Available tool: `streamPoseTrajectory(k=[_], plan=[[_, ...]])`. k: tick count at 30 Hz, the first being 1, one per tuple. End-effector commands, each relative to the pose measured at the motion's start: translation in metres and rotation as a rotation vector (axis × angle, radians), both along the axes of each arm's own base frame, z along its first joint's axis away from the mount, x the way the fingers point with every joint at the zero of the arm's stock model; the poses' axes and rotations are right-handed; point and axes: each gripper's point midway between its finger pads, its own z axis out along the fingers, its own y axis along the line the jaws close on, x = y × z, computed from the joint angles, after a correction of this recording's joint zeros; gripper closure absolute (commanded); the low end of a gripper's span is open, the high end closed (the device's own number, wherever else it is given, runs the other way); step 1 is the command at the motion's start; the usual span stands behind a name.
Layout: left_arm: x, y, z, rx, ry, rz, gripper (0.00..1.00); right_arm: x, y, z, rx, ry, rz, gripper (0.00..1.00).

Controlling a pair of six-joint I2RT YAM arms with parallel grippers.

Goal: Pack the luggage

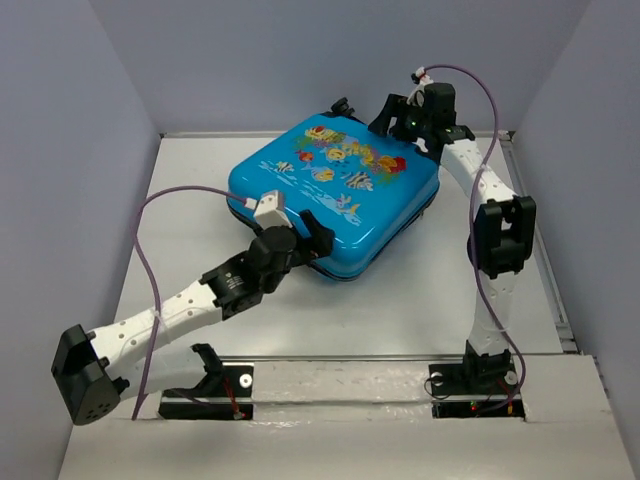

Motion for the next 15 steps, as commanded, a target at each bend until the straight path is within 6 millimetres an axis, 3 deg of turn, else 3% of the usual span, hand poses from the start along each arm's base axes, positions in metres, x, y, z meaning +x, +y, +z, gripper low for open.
streamPoseTrajectory(k=[1,2,3,4,5,7,8,10,11,12,13,14,15], plan=[[-0.038,-0.086,0.042,-0.117,-0.002,-0.302,0.01,-0.080,0.065,0.036,-0.012,-0.016,0.291,0.17],[-0.042,-0.089,0.041,-0.117,0.000,-0.315,0.01,-0.080,0.062,0.046,-0.028,-0.044,0.280,0.14],[-0.040,-0.098,0.052,-0.103,-0.027,-0.337,0.01,-0.084,0.058,0.042,-0.046,-0.038,0.269,0.08],[-0.041,-0.101,0.059,-0.096,-0.040,-0.345,0.01,-0.085,0.050,0.052,-0.070,-0.062,0.234,0.07],[-0.038,-0.101,0.080,-0.089,-0.081,-0.345,0.01,-0.086,0.041,0.050,-0.092,-0.057,0.209,0.06],[-0.026,-0.083,0.099,-0.032,-0.134,-0.264,0.01,-0.092,0.027,0.073,-0.110,-0.104,0.167,0.05],[-0.018,-0.073,0.133,-0.046,-0.184,-0.222,0.01,-0.096,0.024,0.076,-0.118,-0.110,0.158,0.05],[-0.006,-0.053,0.161,-0.005,-0.248,-0.164,0.01,-0.102,0.015,0.090,-0.134,-0.140,0.116,0.09],[-0.002,-0.046,0.173,-0.005,-0.269,-0.144,0.01,-0.112,0.011,0.111,-0.129,-0.182,0.099,0.13],[0.009,-0.030,0.191,-0.016,-0.301,-0.097,0.01,-0.117,0.008,0.118,-0.126,-0.193,0.088,0.19],[0.023,-0.010,0.199,0.003,-0.316,-0.050,0.01,-0.129,-0.001,0.128,-0.115,-0.207,0.041,0.44],[0.021,-0.012,0.197,0.007,-0.308,-0.070,0.01,-0.128,-0.003,0.113,-0.114,-0.173,0.019,0.67],[0.035,0.005,0.194,0.007,-0.300,-0.048,0.01,-0.146,-0.006,0.107,-0.103,-0.163,0.022,0.83]])
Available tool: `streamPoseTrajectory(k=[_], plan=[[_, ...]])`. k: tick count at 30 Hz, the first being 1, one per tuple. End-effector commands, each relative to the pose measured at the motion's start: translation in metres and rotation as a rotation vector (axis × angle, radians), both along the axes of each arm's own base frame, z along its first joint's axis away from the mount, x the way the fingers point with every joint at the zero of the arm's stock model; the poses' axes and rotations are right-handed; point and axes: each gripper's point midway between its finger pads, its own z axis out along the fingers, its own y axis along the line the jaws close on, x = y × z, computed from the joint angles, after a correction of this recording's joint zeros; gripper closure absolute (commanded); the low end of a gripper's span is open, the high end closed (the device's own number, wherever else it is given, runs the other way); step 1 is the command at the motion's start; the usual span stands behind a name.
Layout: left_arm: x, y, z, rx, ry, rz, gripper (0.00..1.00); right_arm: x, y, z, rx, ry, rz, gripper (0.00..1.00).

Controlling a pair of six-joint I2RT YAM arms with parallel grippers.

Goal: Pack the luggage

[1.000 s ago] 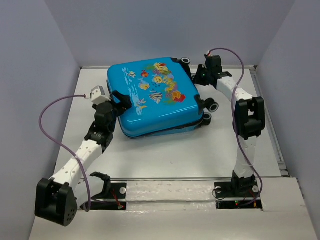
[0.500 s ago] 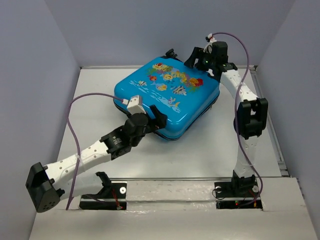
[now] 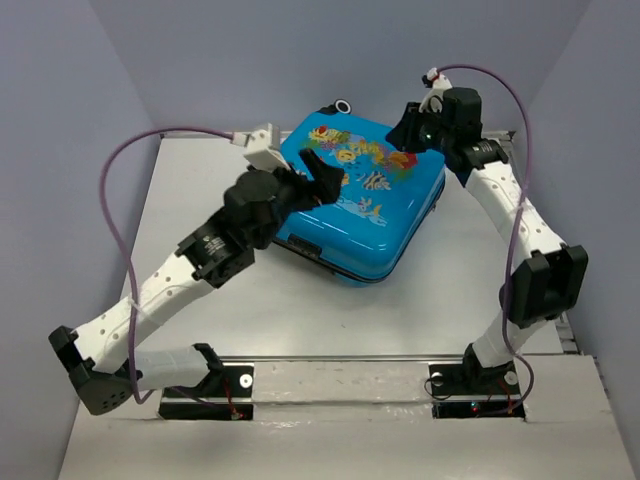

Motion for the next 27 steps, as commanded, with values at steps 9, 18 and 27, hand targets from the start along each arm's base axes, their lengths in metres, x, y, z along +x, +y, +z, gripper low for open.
streamPoseTrajectory(k=[9,18,27], plan=[[0.102,0.176,-0.059,0.149,0.089,0.302,0.01,-0.108,-0.027,-0.029,0.155,-0.005,-0.068,0.70],[0.191,0.195,-0.101,0.113,0.218,0.228,0.01,-0.133,-0.079,-0.071,0.119,0.047,-0.352,0.00],[0.258,0.209,-0.164,0.102,0.368,0.285,0.01,-0.130,-0.095,-0.095,0.195,0.131,-0.381,0.03]])
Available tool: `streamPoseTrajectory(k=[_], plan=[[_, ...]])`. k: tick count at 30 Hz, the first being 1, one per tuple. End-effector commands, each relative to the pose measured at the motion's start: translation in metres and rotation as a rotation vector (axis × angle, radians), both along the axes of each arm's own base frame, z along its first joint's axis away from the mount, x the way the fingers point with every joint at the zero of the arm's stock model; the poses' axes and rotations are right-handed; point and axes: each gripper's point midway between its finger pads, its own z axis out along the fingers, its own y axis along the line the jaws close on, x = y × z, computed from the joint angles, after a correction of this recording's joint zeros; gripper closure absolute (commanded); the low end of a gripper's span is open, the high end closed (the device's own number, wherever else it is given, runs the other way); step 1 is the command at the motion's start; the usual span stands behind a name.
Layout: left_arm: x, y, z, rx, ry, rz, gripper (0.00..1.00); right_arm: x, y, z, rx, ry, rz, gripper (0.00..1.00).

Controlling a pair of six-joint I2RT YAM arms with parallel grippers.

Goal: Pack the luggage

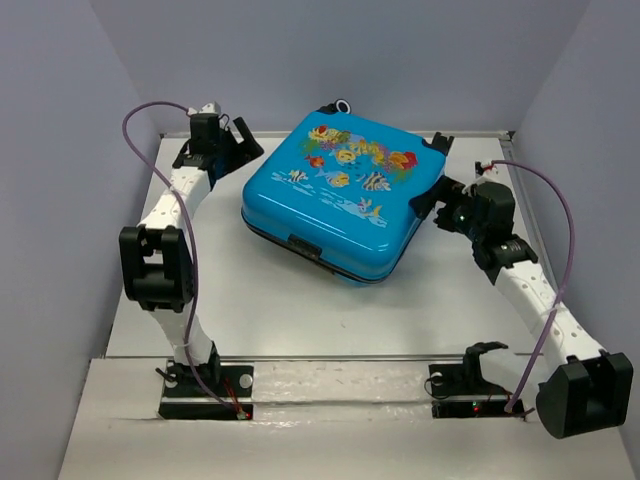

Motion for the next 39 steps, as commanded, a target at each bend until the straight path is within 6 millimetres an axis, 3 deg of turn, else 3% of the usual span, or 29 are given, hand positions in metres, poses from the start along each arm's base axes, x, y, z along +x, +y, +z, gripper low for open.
streamPoseTrajectory(k=[1,3,5,6,8,10,11,14,15,16,18,19,22,23,26,27,28,29,31,32,33,35,36,38,39], plan=[[0.019,0.003,-0.005,-0.036,-0.002,0.002,0.01,0.006,0.006,-0.006,0.065,0.018,0.060,0.02],[0.023,-0.005,-0.030,-0.080,0.057,-0.017,0.01,0.006,0.015,-0.007,0.088,0.010,0.128,0.00],[0.020,-0.027,-0.039,-0.140,0.059,-0.076,0.01,0.011,0.024,-0.010,0.113,0.020,0.188,0.00],[0.008,-0.035,-0.051,-0.158,0.086,-0.081,0.01,0.015,0.023,-0.007,0.123,0.010,0.197,0.00],[-0.016,-0.055,-0.058,-0.178,0.065,-0.107,0.01,0.026,0.026,-0.008,0.193,0.010,0.243,0.00],[-0.033,-0.068,-0.059,-0.223,0.036,-0.113,0.01,0.033,0.033,-0.003,0.231,0.002,0.293,0.00],[-0.037,-0.074,-0.055,-0.253,0.007,-0.106,0.01,0.037,0.039,-0.011,0.256,0.029,0.324,0.00],[-0.073,-0.093,-0.063,-0.282,0.000,-0.123,0.01,0.045,0.043,-0.002,0.266,0.015,0.378,0.00],[-0.081,-0.096,-0.054,-0.285,-0.020,-0.127,0.01,0.045,0.046,-0.002,0.270,0.018,0.401,0.00],[-0.096,-0.108,-0.063,-0.280,-0.009,-0.142,0.01,0.045,0.050,0.000,0.278,0.019,0.435,0.00],[-0.117,-0.120,-0.063,-0.267,-0.011,-0.164,0.01,0.045,0.051,0.002,0.279,0.015,0.442,0.01],[-0.131,-0.136,-0.063,-0.266,-0.007,-0.198,0.01,0.044,0.051,0.004,0.279,0.013,0.447,0.01],[-0.166,-0.152,-0.060,-0.272,-0.014,-0.214,0.01,0.040,0.051,0.004,0.267,0.019,0.457,0.02],[-0.169,-0.147,-0.059,-0.265,-0.027,-0.185,0.01,0.040,0.049,0.001,0.252,0.025,0.443,0.02],[-0.179,-0.123,-0.035,-0.241,-0.088,-0.105,0.01,0.042,0.040,-0.004,0.212,0.039,0.390,0.01],[-0.181,-0.115,-0.005,-0.242,-0.163,-0.087,0.01,0.045,0.039,0.001,0.191,0.025,0.395,0.00],[-0.185,-0.097,0.012,-0.215,-0.201,-0.026,0.01,0.048,0.030,0.000,0.176,0.030,0.374,0.00],[-0.182,-0.088,0.013,-0.177,-0.203,0.013,0.01,0.051,0.025,0.003,0.166,0.020,0.368,0.00],[-0.181,-0.059,0.068,-0.150,-0.338,0.118,0.01,0.058,0.020,0.013,0.146,0.006,0.355,0.00],[-0.179,-0.049,0.085,-0.133,-0.374,0.146,0.01,0.066,0.007,0.005,0.135,0.033,0.312,0.00],[-0.174,-0.044,0.122,-0.142,-0.435,0.160,0.01,0.071,0.002,0.006,0.134,0.036,0.295,0.00],[-0.162,-0.046,0.142,-0.101,-0.453,0.126,0.01,0.077,-0.003,0.013,0.132,0.024,0.286,0.00],[-0.141,-0.048,0.153,-0.086,-0.452,0.124,0.01,0.080,-0.003,0.013,0.130,0.024,0.287,0.00],[-0.117,-0.061,0.152,-0.092,-0.421,0.051,0.01,0.082,-0.002,0.017,0.130,0.013,0.296,0.00],[-0.088,-0.069,0.146,-0.080,-0.394,0.022,0.01,0.083,-0.001,0.021,0.130,0.004,0.300,0.00]])
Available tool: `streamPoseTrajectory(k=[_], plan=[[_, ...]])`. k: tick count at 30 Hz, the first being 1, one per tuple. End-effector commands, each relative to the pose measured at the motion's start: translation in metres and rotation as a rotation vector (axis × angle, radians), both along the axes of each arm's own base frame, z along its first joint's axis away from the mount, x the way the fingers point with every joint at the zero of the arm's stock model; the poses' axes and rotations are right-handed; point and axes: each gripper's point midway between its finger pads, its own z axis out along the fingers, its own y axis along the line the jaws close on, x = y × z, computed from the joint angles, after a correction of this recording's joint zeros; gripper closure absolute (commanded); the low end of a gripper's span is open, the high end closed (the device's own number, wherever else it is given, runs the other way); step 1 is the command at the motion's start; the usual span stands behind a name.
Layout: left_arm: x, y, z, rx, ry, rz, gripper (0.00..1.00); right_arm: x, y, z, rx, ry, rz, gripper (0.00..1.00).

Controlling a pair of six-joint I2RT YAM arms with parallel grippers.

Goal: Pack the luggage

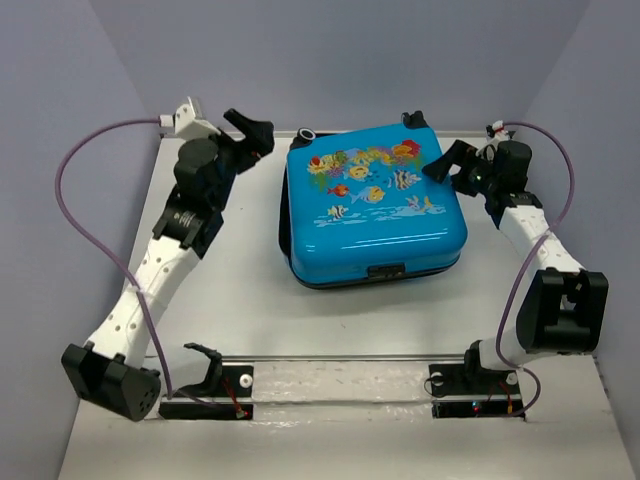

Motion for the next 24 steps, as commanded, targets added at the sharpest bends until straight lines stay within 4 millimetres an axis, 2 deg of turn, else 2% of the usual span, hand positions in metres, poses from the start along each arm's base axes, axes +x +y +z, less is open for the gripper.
streamPoseTrajectory(k=[1,2,3,4,6,7,8,9,10,11,12,14,15,17,18,19,20,21,23,24], plan=[[0.076,-0.001,-0.018,0.105,0.075,-0.057,0.01,-0.011,0.032,0.021,0.062,-0.010,0.158,0.00],[0.090,-0.008,-0.024,0.109,0.096,-0.119,0.01,-0.011,0.033,0.024,0.056,-0.019,0.168,0.00],[0.118,-0.013,-0.065,0.123,0.188,-0.153,0.01,-0.010,0.033,0.024,0.055,-0.020,0.172,0.00],[0.135,-0.014,-0.044,0.108,0.161,-0.176,0.01,-0.010,0.032,0.022,0.051,-0.019,0.168,0.00],[0.160,-0.013,-0.061,0.115,0.214,-0.220,0.01,-0.005,0.023,0.016,0.021,-0.005,0.112,0.00],[0.186,-0.019,-0.068,0.130,0.220,-0.246,0.01,-0.003,0.018,0.011,0.005,0.006,0.076,0.00],[0.195,-0.019,-0.079,0.142,0.260,-0.260,0.01,-0.001,0.012,0.007,-0.010,0.014,0.042,0.00],[0.213,-0.024,-0.118,0.147,0.325,-0.288,0.01,0.004,0.002,0.004,-0.034,0.020,-0.019,0.00],[0.227,-0.027,-0.092,0.139,0.263,-0.306,0.01,0.005,-0.001,0.003,-0.044,0.020,-0.035,0.00],[0.232,-0.035,-0.095,0.117,0.265,-0.358,0.01,0.006,-0.002,0.001,-0.048,0.025,-0.045,0.00],[0.248,-0.038,-0.106,0.097,0.259,-0.377,0.01,0.008,-0.007,-0.003,-0.051,0.033,-0.056,0.00],[0.259,-0.050,-0.103,0.030,0.222,-0.443,0.01,0.008,-0.004,-0.006,-0.048,0.038,-0.032,0.00],[0.268,-0.054,-0.114,-0.001,0.218,-0.462,0.01,0.008,-0.002,-0.011,-0.044,0.049,-0.016,0.00],[0.272,-0.069,-0.104,-0.091,0.163,-0.537,0.01,0.006,0.003,-0.021,-0.028,0.066,0.005,0.00],[0.278,-0.074,-0.125,-0.121,0.193,-0.554,0.01,0.005,0.005,-0.027,-0.019,0.073,0.017,0.00],[0.280,-0.081,-0.115,-0.137,0.150,-0.585,0.01,0.004,0.006,-0.031,-0.012,0.078,0.024,0.00],[0.280,-0.088,-0.116,-0.155,0.140,-0.624,0.01,0.004,0.004,-0.038,-0.016,0.093,0.011,0.00],[0.283,-0.094,-0.132,-0.190,0.170,-0.636,0.01,0.004,0.004,-0.042,-0.012,0.104,0.003,0.00],[0.279,-0.107,-0.134,-0.227,0.135,-0.701,0.01,0.005,0.005,-0.050,-0.004,0.120,0.011,0.00],[0.276,-0.111,-0.135,-0.300,0.155,-0.714,0.01,0.005,0.007,-0.052,0.001,0.125,0.021,0.00]])
